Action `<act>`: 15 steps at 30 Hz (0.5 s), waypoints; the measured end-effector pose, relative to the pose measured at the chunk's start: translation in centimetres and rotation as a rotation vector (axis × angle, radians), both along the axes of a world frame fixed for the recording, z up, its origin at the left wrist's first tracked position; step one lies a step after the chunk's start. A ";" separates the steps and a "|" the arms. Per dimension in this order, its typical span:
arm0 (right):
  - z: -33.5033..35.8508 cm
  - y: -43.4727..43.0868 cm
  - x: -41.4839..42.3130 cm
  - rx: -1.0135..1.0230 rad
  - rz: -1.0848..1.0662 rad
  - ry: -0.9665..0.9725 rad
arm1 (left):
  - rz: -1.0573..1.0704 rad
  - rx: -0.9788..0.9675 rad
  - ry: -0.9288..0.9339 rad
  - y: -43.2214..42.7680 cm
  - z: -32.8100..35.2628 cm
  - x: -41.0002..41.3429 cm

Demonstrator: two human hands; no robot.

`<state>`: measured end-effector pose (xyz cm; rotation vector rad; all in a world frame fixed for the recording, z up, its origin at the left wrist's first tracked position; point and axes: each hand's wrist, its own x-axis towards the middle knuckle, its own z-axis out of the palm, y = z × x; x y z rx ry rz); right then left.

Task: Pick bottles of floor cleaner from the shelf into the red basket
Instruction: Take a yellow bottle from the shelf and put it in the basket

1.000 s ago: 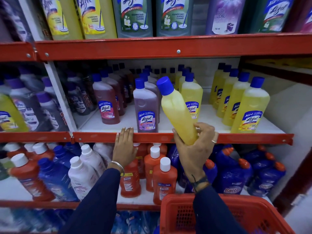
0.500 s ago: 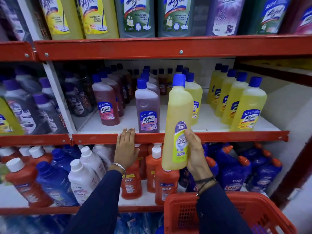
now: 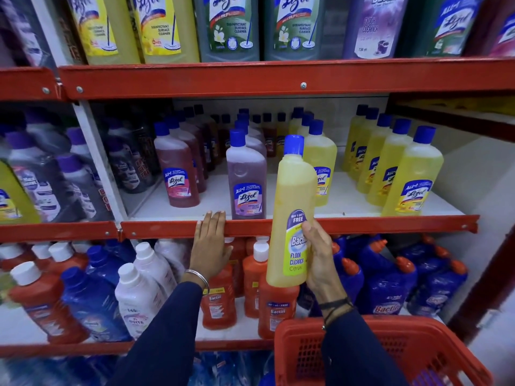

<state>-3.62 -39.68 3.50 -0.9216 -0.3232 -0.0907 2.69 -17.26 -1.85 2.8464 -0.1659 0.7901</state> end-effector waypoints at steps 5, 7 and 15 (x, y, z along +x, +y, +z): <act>-0.2 -0.5 0.1 -0.016 -0.021 -0.009 | -0.051 -0.174 0.005 -0.4 1.0 -0.8; -0.1 -1.2 0.1 -0.047 -0.040 -0.034 | -0.068 -0.271 -0.065 -1.7 2.1 -1.9; -1.0 -6.4 -2.7 -0.303 -0.151 -0.143 | -0.753 -1.037 0.267 -11.5 9.0 -9.2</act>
